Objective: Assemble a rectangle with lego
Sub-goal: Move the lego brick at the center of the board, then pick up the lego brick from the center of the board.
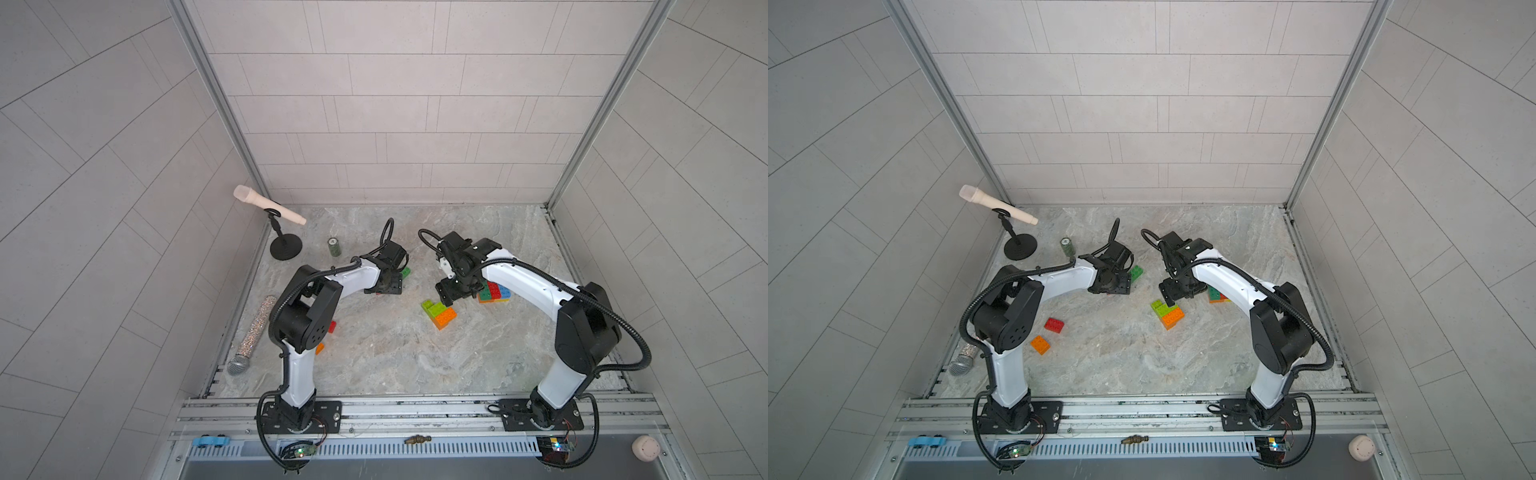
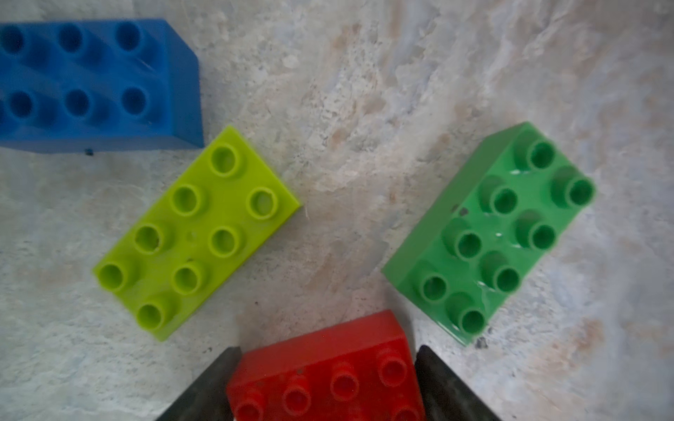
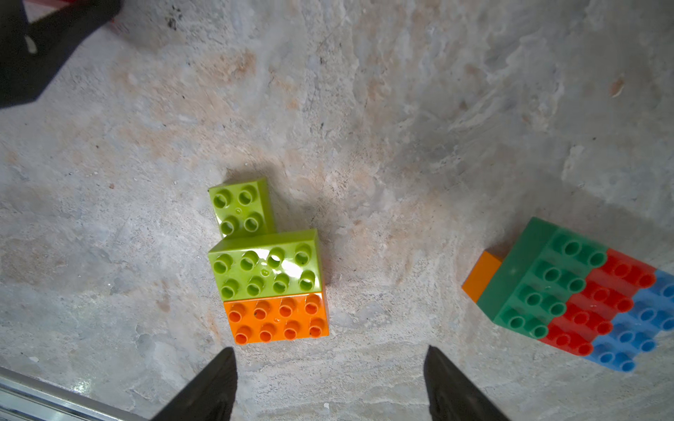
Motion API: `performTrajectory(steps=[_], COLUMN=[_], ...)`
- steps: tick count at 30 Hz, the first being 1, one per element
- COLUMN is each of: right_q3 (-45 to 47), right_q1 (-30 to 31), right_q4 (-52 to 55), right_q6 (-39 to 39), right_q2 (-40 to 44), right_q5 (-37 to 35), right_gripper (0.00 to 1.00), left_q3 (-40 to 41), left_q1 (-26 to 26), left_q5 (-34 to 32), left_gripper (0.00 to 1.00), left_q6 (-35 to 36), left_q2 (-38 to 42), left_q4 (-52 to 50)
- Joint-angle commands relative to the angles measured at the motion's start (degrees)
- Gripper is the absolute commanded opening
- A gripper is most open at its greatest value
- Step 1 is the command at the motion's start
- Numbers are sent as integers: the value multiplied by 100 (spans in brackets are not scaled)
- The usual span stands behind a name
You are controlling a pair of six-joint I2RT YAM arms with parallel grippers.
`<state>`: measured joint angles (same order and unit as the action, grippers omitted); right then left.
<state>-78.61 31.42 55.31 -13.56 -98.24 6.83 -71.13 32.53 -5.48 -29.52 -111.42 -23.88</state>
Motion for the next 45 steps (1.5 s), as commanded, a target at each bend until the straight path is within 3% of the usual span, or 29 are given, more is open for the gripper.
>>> performTrajectory(steps=[1, 11, 16, 20, 26, 29, 34, 38, 41, 45], right_q3=[61, 69, 232, 390, 450, 461, -103, -745, -1193, -1794], right_q1=[-14, 74, 436, 785, 1419, 1630, 2191, 2506, 2621, 2643], right_q4=[-119, -356, -569, -911, -1381, -1484, -1182, -887, -836, -518], right_q6=[-75, -236, -641, -1183, -2181, -2452, -2848, -3337, -3456, -3469], right_q2=[87, -19, 79, 207, 233, 238, -311, -1071, -1574, -2159], right_q5=[-38, 102, -196, -319, -559, -676, -728, -858, -800, -847], right_gripper=[81, 76, 75, 75, 74, 74, 75, 79, 80, 81], left_q3=[-53, 763, 1655, 2043, 1967, 1990, 2281, 2455, 2624, 2829], left_q1=[-24, 164, 588, 853, 751, 380, -1084, -2087, -2461, -2575], left_q5=[-185, 5, 247, 422, 327, 410, 213, 400, 662, 905], left_gripper=[74, 56, 54, 71, 86, 87, 86, 87, 87, 87], left_q6=[-559, -1169, -2186, -2829, -2699, -2386, -1321, -632, -478, -463], left_q2=[-117, 636, 1281, 1686, 2545, 3069, 3997, 4096, 4062, 3992], left_q4=[-102, -210, -200, -45, -532, -829, -1058, -1002, -909, -703])
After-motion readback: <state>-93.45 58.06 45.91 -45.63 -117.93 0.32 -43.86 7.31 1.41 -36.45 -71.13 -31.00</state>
